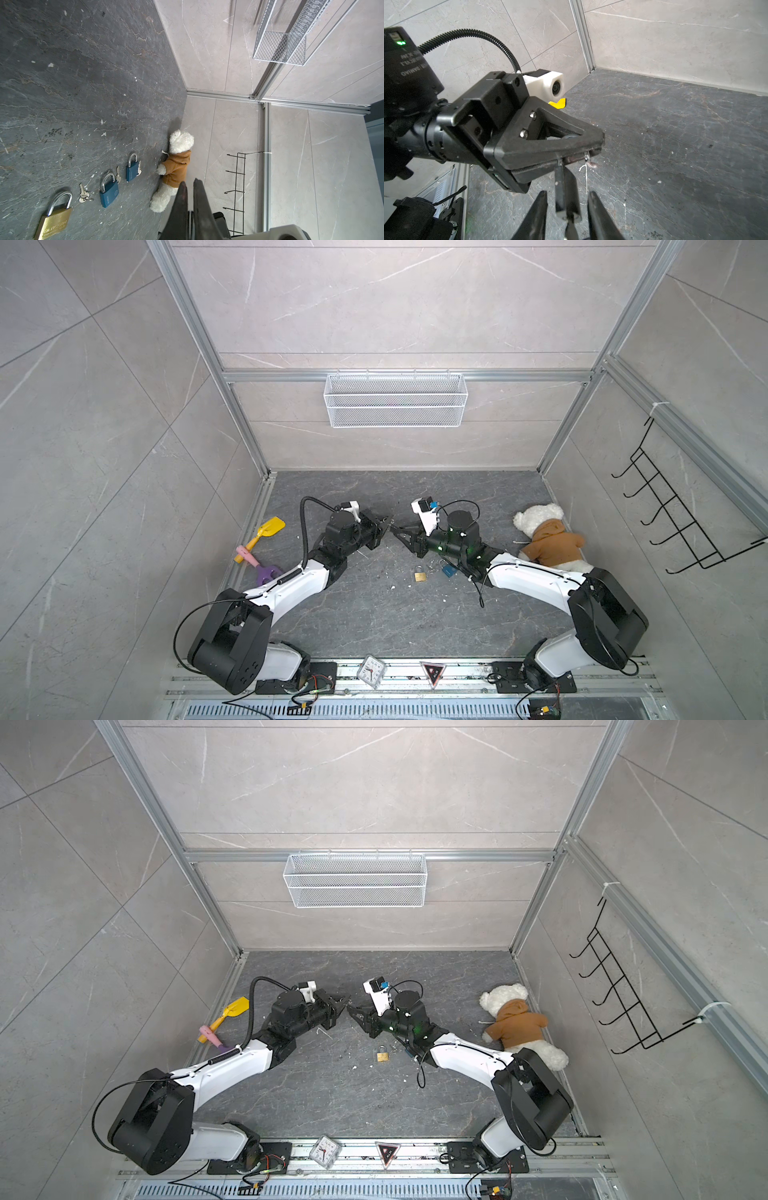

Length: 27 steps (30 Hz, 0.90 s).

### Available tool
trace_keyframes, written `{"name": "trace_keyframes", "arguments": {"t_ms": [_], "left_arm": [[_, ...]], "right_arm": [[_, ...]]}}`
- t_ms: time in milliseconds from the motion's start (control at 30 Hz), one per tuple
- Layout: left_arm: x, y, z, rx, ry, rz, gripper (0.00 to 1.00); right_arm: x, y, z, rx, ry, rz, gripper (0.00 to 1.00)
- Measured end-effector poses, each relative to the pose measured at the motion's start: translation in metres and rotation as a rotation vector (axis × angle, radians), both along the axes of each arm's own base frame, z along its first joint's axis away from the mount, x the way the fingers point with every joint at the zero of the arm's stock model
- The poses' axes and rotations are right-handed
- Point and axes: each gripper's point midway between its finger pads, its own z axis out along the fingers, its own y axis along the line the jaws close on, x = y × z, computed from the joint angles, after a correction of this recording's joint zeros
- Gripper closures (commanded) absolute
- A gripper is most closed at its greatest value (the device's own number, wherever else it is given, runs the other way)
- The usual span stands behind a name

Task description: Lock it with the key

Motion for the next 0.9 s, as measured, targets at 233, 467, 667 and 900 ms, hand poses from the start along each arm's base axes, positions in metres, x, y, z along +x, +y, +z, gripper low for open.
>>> {"name": "trace_keyframes", "arguments": {"t_ms": [233,467,667,900], "left_arm": [[-0.001,0.000,0.005,-0.008,-0.013,-0.002,1.00],[0.001,0.002,0.006,-0.010,-0.015,0.004,1.00],[-0.001,-0.002,0.008,0.006,-0.042,-0.030,0.37],[-0.013,-0.003,0.012,0.223,-0.196,-0.135,0.01]], "right_arm": [[0.001,0.003,-0.001,0.012,0.015,0.005,0.71],[-0.002,0.009,0.001,0.031,0.024,0.028,1.00],[-0.001,0.009,0.001,0.040,0.039,0.023,1.00],[0.003,0.003,-0.013,-0.043,0.197,-0.017,1.00]]}}
